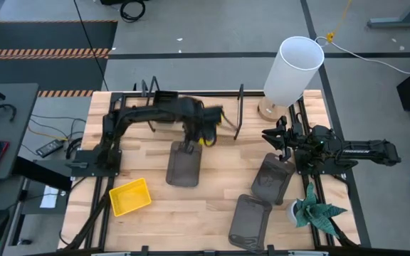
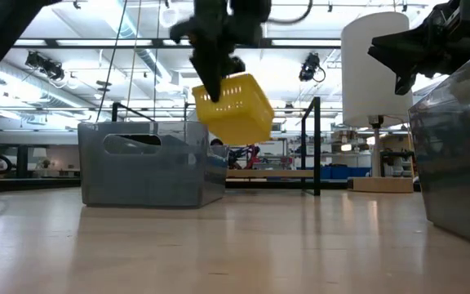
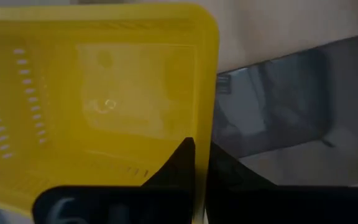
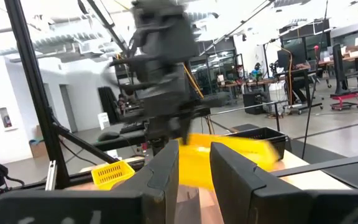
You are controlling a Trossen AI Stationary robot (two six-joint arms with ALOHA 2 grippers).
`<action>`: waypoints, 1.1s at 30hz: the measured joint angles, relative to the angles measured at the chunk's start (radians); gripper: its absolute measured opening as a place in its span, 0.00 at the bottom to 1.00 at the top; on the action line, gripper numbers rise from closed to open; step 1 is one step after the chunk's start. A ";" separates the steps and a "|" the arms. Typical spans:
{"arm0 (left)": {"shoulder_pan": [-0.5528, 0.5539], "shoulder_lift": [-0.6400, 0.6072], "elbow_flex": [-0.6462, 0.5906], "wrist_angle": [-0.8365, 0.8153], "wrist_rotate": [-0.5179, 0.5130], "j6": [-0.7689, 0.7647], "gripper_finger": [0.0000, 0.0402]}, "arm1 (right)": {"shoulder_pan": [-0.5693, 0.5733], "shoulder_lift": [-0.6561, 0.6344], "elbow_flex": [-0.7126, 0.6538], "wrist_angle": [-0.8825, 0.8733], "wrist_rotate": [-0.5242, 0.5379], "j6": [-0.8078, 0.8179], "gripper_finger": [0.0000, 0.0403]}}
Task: Stack baskets on shelf by color
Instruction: Put the stacked yellow basket on the shelf
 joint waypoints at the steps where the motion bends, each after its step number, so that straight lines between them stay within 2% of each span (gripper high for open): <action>1: 0.028 0.000 0.000 0.012 -0.003 0.000 0.03 | 0.000 0.000 0.000 0.000 0.000 0.000 0.24; 10: 0.185 0.019 -0.001 0.095 -0.064 -0.035 0.03 | 0.000 0.000 0.000 0.000 0.000 0.000 0.24; 14: 0.212 0.027 -0.059 0.148 -0.062 -0.085 0.03 | 0.000 0.000 0.000 0.000 0.000 0.000 0.24; 19: 0.198 0.029 -0.163 0.190 -0.138 -0.111 0.04 | 0.000 0.000 0.000 -0.001 0.001 0.000 0.24; 27: 0.155 0.029 -0.217 0.186 -0.200 -0.180 0.04 | 0.000 0.000 0.000 0.000 0.000 0.000 0.24; 33: 0.153 0.029 -0.256 0.171 -0.205 -0.220 0.05 | 0.000 0.000 0.000 -0.001 0.000 0.000 0.24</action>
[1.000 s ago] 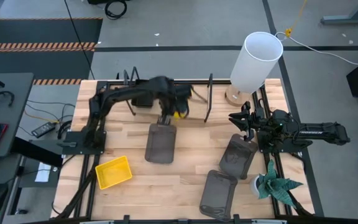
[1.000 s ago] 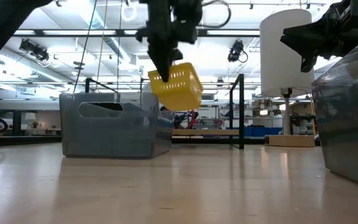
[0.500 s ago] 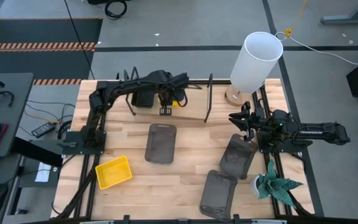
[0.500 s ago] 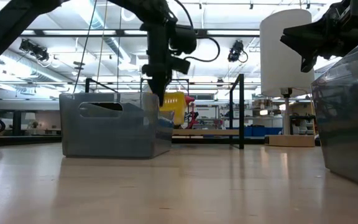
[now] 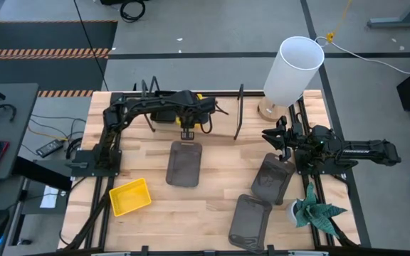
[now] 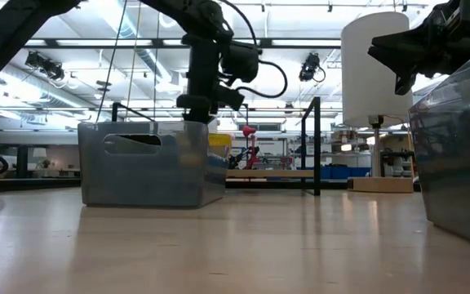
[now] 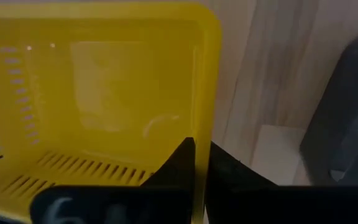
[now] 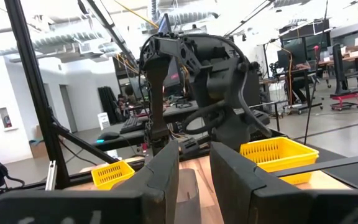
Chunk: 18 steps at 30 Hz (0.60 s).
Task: Stack baskets on shelf by color
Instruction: Put the stacked yellow basket on the shelf, then stack the yellow basket on top of the yellow basket on the shelf
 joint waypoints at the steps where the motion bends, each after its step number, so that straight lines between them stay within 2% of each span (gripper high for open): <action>1: 0.000 0.000 -0.006 -0.005 -0.001 0.000 0.05 | 0.000 0.000 0.000 0.000 0.000 0.000 0.24; 5: 0.000 -0.002 -0.022 -0.021 0.001 -0.004 0.10 | 0.000 0.000 0.000 0.000 0.000 0.000 0.24; 18: -0.013 -0.008 0.010 -0.031 0.002 -0.026 0.39 | 0.000 0.000 0.000 0.000 0.000 0.000 0.24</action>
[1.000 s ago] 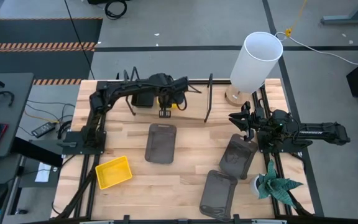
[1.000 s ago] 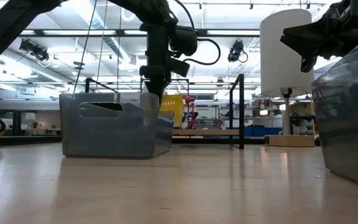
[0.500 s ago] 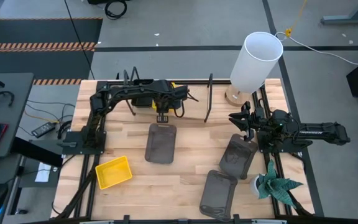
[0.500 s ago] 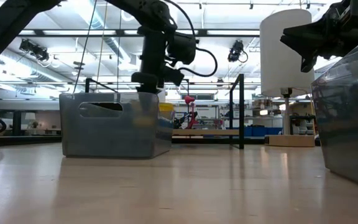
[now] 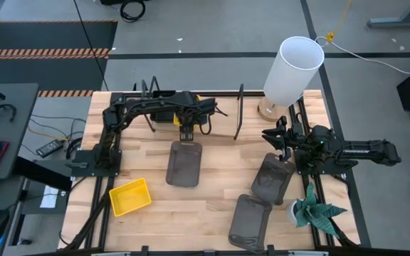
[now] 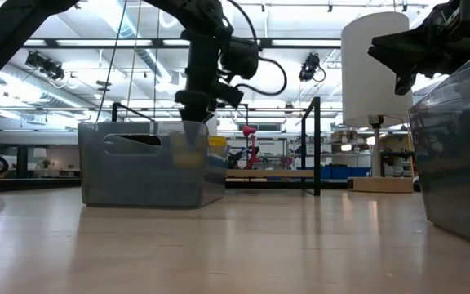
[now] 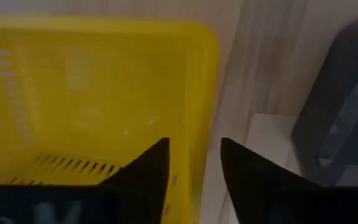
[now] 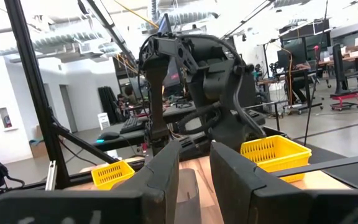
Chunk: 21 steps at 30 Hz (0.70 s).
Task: Stack baskets on shelf by color
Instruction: Stack the yellow basket on top of the yellow basket on the shelf
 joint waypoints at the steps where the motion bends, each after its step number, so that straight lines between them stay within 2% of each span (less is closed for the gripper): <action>1: -0.004 0.000 0.010 0.002 0.003 0.000 0.41 | 0.000 0.000 0.000 0.000 0.000 0.000 0.24; 7: -0.035 -0.017 0.080 -0.007 0.003 0.003 0.44 | 0.000 0.000 0.000 0.000 0.000 0.000 0.24; 12: -0.087 -0.099 0.104 -0.029 0.016 -0.044 0.43 | 0.000 0.000 0.000 0.000 0.000 0.000 0.24; 18: -0.175 -0.195 0.105 -0.140 0.198 -0.180 0.43 | 0.000 0.000 0.000 0.000 0.000 0.000 0.24; 21: -0.238 -0.222 0.102 -0.215 0.218 -0.255 0.41 | 0.000 0.000 0.000 0.000 0.000 0.000 0.24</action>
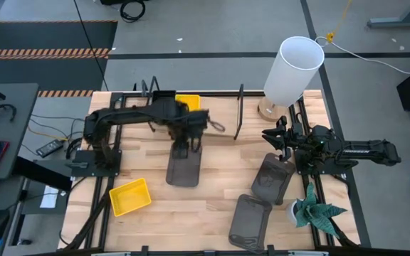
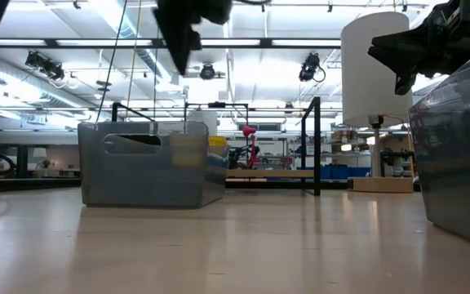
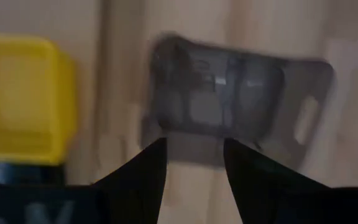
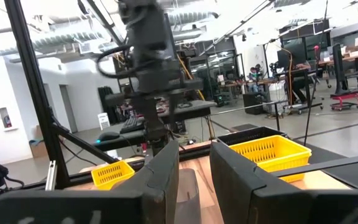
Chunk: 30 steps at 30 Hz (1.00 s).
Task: Stack baskets on shelf by color
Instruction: Stack the yellow basket on top of the yellow basket on the shelf
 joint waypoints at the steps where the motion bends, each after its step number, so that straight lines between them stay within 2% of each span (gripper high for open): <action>1: -0.024 -0.009 -0.008 -0.020 0.000 -0.015 0.40 | 0.000 0.000 0.000 0.000 0.000 0.000 0.24; 5: -0.133 -0.055 -0.106 -0.028 -0.001 -0.064 0.35 | 0.000 0.000 0.000 0.000 0.000 0.000 0.24; 9: -0.243 -0.118 -0.267 0.001 -0.005 -0.134 0.31 | 0.000 0.000 0.000 0.000 0.000 0.000 0.24; 13: -0.340 -0.182 -0.431 0.067 0.004 -0.259 0.29 | 0.000 0.000 0.000 0.000 0.000 0.000 0.24; 17: -0.431 -0.218 -0.557 0.101 0.060 -0.406 0.29 | 0.000 0.000 0.000 0.000 0.000 0.000 0.24; 21: -0.527 -0.221 -0.636 0.120 0.125 -0.540 0.29 | 0.000 0.000 0.000 0.000 0.000 0.000 0.24; 25: -0.613 -0.221 -0.696 0.199 0.140 -0.673 0.29 | 0.000 0.000 0.000 0.000 0.000 0.000 0.24; 30: -0.679 -0.220 -0.712 0.208 0.023 -0.734 0.29 | 0.000 0.000 0.000 0.000 0.000 0.000 0.24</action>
